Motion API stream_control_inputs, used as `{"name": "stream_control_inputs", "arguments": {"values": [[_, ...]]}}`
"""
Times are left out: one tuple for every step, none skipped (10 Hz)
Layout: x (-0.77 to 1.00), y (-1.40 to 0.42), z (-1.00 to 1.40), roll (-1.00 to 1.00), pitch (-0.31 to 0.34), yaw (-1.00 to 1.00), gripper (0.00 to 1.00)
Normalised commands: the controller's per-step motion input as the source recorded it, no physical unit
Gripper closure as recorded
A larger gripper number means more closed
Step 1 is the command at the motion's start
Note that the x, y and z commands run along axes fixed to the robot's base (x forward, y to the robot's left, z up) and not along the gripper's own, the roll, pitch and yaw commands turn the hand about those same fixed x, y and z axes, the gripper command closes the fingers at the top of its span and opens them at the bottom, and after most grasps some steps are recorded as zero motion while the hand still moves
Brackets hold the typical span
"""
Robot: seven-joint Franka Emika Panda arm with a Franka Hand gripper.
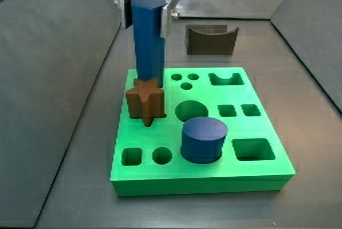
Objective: Pick up the hexagon object. Move up. Place the hexagon object on the fixture. Regrasp the hexagon object. Move to above the board. Insert the hexagon object.
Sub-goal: Insert the hexagon object.
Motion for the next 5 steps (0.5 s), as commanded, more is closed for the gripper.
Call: {"name": "stream_control_inputs", "arguments": {"values": [[0.0, 0.01, -0.6, -0.04, 0.0, 0.0, 1.0], [-0.01, 0.0, -0.63, -0.08, -0.036, -0.61, 1.0], [-0.04, 0.0, -0.7, -0.07, -0.07, -0.98, 1.0], [0.0, 0.0, -0.71, -0.08, -0.053, -0.96, 1.0], [0.0, 0.04, -0.5, -0.09, -0.036, -0.75, 1.0]]}}
